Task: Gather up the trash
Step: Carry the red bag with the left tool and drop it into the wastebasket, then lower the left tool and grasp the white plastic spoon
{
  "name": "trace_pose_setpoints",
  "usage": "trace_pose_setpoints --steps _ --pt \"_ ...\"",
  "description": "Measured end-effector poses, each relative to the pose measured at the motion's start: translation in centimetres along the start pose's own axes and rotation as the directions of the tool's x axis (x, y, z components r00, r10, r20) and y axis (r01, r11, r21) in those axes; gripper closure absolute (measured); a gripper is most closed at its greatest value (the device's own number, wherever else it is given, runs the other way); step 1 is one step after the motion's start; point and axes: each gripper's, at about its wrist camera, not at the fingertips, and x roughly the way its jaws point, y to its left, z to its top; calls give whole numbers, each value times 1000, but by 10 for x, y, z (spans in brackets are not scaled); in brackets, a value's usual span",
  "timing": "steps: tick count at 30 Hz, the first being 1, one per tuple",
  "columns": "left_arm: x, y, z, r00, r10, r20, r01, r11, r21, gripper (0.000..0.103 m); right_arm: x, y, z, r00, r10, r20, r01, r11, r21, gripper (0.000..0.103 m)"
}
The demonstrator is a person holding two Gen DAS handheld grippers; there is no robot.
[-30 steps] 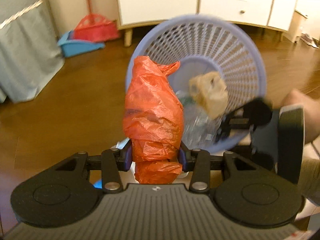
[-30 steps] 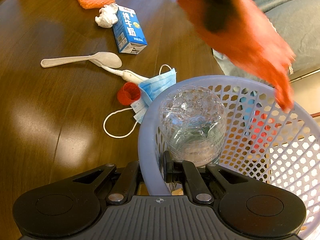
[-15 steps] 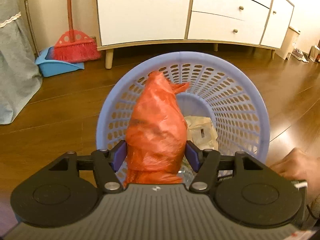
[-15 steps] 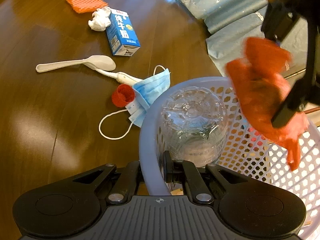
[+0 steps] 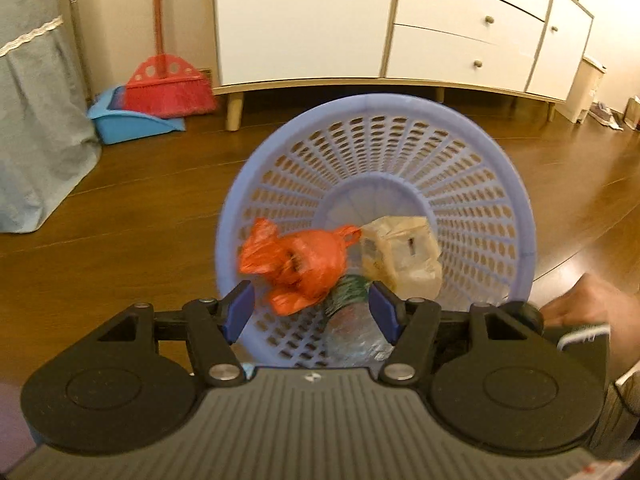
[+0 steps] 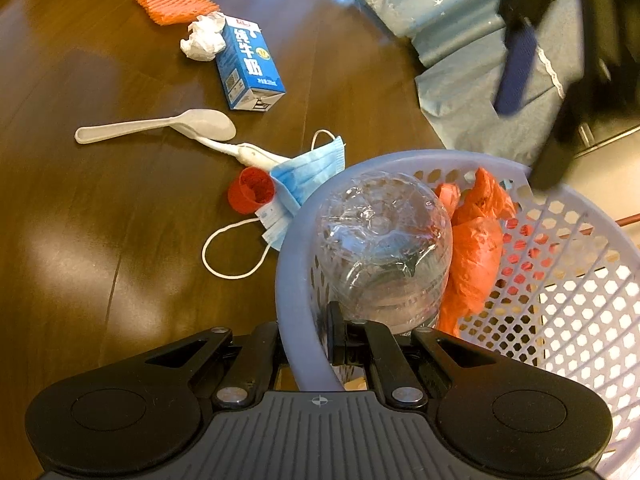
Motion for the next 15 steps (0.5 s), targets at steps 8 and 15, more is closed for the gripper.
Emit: trace_pose_setpoints --steps 8,15 --pt "-45 35 -71 990 127 -57 -130 990 -62 44 -1 -1 -1 1000 -4 3 4 1000 -6 102" --pt "-76 64 -162 957 240 -161 -272 938 -217 42 -1 0 -1 1000 -5 2 5 1000 -24 102"
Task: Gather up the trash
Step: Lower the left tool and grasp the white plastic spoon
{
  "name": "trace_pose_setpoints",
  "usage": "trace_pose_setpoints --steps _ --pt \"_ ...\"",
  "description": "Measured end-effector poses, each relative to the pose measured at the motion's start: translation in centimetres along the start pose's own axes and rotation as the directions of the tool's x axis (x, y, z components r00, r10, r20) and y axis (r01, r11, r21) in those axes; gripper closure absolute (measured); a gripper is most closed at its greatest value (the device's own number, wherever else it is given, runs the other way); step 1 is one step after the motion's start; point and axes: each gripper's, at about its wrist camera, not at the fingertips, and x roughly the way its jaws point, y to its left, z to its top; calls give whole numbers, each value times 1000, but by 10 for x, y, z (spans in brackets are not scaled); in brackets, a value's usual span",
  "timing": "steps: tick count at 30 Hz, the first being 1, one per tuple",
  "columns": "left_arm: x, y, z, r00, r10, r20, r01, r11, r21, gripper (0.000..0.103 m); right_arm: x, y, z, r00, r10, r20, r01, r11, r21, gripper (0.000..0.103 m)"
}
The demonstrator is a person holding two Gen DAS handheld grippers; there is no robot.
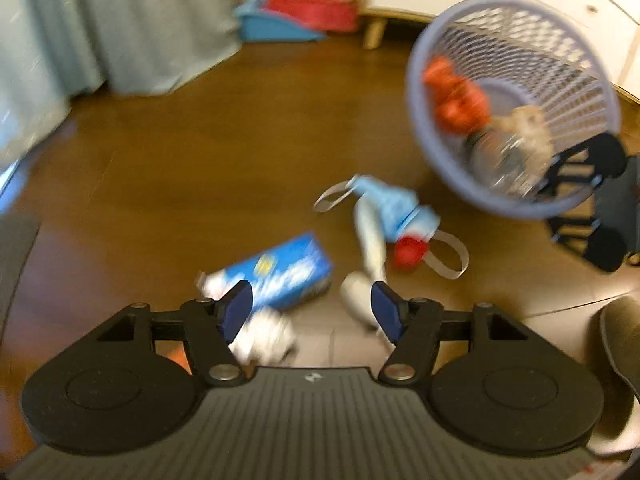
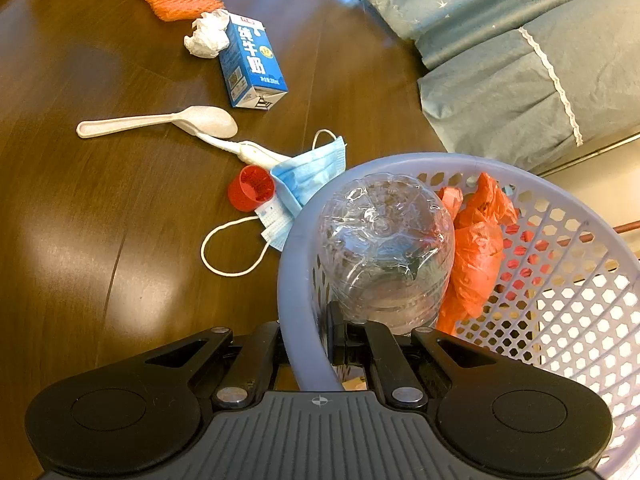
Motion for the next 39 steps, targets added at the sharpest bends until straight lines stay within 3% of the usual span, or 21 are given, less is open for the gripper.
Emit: trace_pose_setpoints --steps 7,12,14,25,30,32,39 --pt "7 18 -51 997 62 -49 -66 994 -90 42 2 0 1 1000 1 -4 -1 1000 -7 102" --pt "16 6 -54 998 43 -45 -50 985 -166 42 3 3 3 1000 5 -10 -5 1000 -21 101" --pt "26 -10 -53 997 36 -66 -48 982 -181 47 3 4 3 1000 4 -10 -5 1000 -21 101" --pt "77 -72 -46 992 -52 -111 39 993 -114 59 3 3 2 1000 6 -5 -6 1000 -11 101" --pt "101 -72 -40 988 -44 -150 23 990 -142 67 2 1 2 1000 4 -3 -4 1000 -3 102" --pt "108 -70 -40 986 -42 -162 18 989 -149 77 2 0 1 1000 4 -2 -4 1000 -1 102" --pt "111 -58 -46 982 -41 -186 6 983 -183 97 1 -1 1 1000 5 -2 -5 1000 3 101"
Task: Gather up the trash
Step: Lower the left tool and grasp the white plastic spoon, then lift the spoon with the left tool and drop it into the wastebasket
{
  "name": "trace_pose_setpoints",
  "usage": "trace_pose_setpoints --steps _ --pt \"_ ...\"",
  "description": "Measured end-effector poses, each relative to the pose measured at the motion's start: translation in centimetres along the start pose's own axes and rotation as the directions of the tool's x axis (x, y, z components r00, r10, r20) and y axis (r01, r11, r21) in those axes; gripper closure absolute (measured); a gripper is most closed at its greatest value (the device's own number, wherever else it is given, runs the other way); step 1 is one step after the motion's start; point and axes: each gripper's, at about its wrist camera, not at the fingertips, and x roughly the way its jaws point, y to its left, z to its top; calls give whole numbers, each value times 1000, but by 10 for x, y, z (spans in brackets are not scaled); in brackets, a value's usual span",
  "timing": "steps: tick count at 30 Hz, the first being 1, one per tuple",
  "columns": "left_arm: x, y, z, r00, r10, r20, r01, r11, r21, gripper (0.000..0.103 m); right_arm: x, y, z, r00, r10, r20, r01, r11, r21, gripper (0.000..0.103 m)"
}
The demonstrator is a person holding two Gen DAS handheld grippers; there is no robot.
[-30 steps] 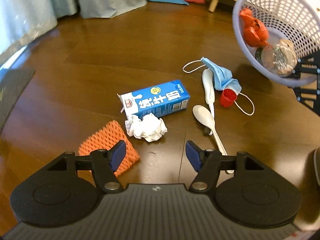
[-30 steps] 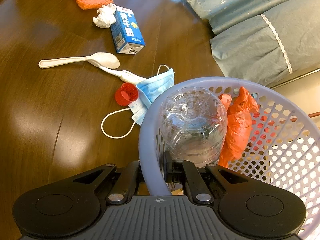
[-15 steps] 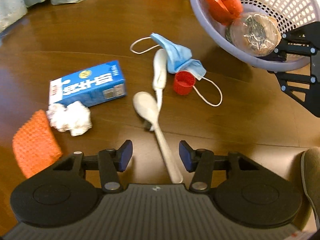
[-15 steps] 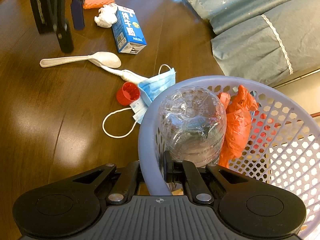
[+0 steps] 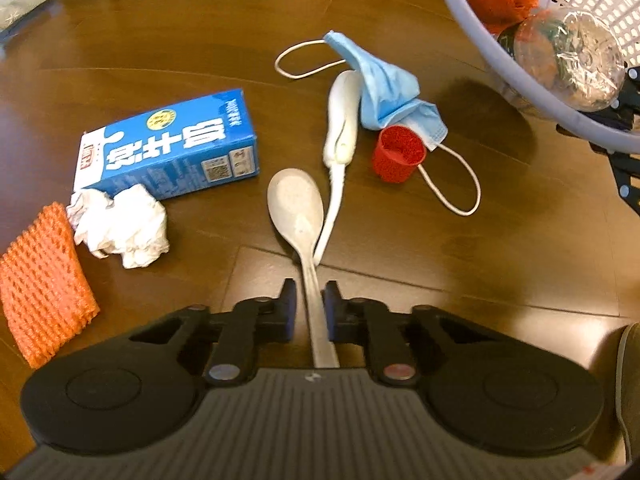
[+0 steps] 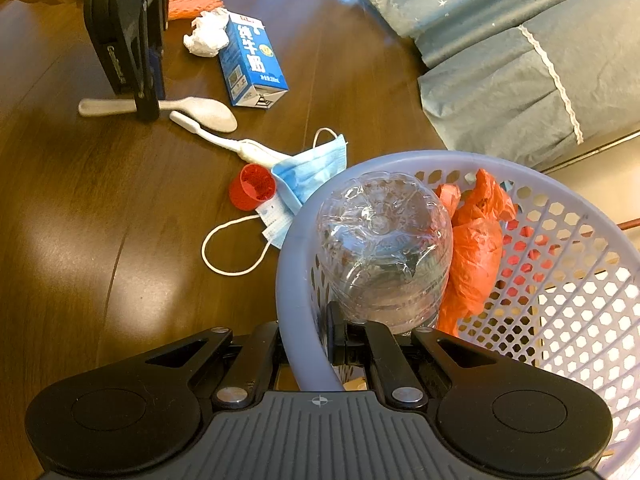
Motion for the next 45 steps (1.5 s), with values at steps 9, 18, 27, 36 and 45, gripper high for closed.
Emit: trace_pose_setpoints --steps 9,18,27,36,45 --pt "-28 18 -20 999 44 3 -44 997 56 98 0 -1 -1 1000 0 1 0 1000 1 101" --pt "-19 19 -13 997 65 29 -67 997 49 93 0 1 -1 1000 1 -4 -1 1000 -4 101" --pt "-15 16 -17 997 78 21 -80 994 76 93 1 1 0 1000 0 -2 0 1000 2 101" --pt "-13 16 -17 997 82 14 -83 994 77 99 1 0 0 1000 1 -1 -1 1000 2 101" --pt "-23 17 -18 998 60 29 -63 994 91 99 1 1 -1 1000 1 0 -1 1000 1 101"
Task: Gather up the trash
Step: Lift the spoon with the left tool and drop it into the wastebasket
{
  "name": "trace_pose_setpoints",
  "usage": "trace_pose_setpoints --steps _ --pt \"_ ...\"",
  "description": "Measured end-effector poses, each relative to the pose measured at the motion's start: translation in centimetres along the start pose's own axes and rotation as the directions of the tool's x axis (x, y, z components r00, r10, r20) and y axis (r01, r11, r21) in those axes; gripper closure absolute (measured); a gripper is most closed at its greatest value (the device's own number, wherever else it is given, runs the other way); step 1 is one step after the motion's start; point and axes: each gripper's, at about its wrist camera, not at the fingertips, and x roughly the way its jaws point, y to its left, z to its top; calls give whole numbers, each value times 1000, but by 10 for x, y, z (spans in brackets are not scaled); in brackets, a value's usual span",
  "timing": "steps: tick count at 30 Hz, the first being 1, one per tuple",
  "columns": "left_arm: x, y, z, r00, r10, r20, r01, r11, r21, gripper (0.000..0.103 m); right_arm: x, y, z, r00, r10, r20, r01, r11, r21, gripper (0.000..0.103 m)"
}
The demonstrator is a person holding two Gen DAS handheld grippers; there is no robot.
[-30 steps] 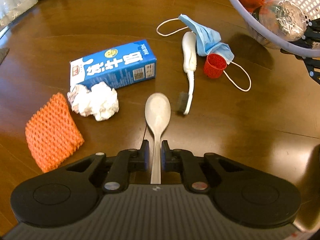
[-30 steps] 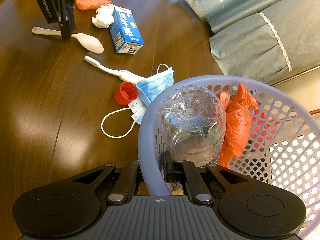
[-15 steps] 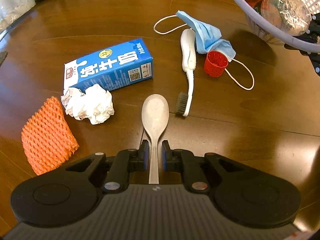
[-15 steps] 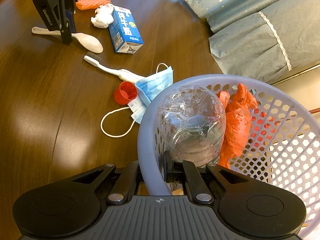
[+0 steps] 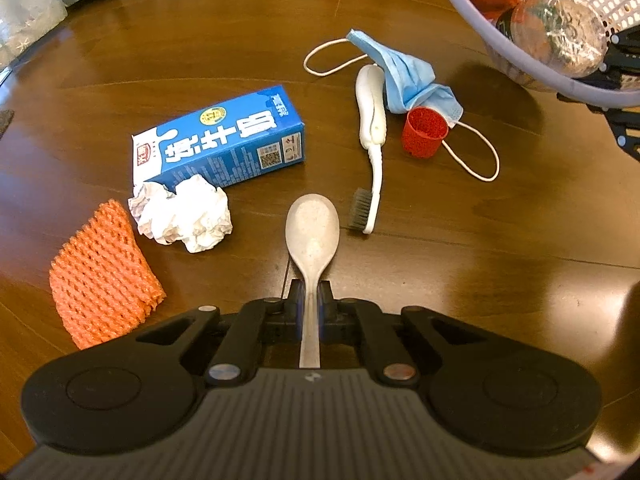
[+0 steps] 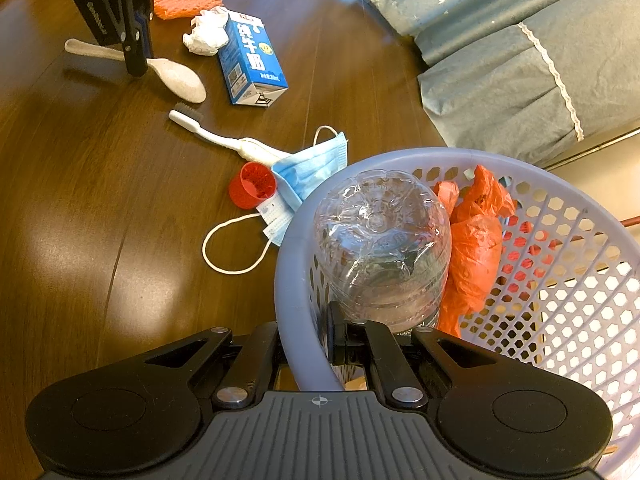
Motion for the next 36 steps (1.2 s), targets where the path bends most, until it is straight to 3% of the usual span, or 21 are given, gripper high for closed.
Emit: trace_pose_setpoints --steps 25,36 --pt "-33 -7 19 997 -40 66 41 999 -14 99 1 2 -2 1000 3 -1 -3 1000 -3 101" --pt "-59 -16 44 989 -79 126 79 997 3 99 1 2 -2 1000 3 0 -3 1000 -3 101"
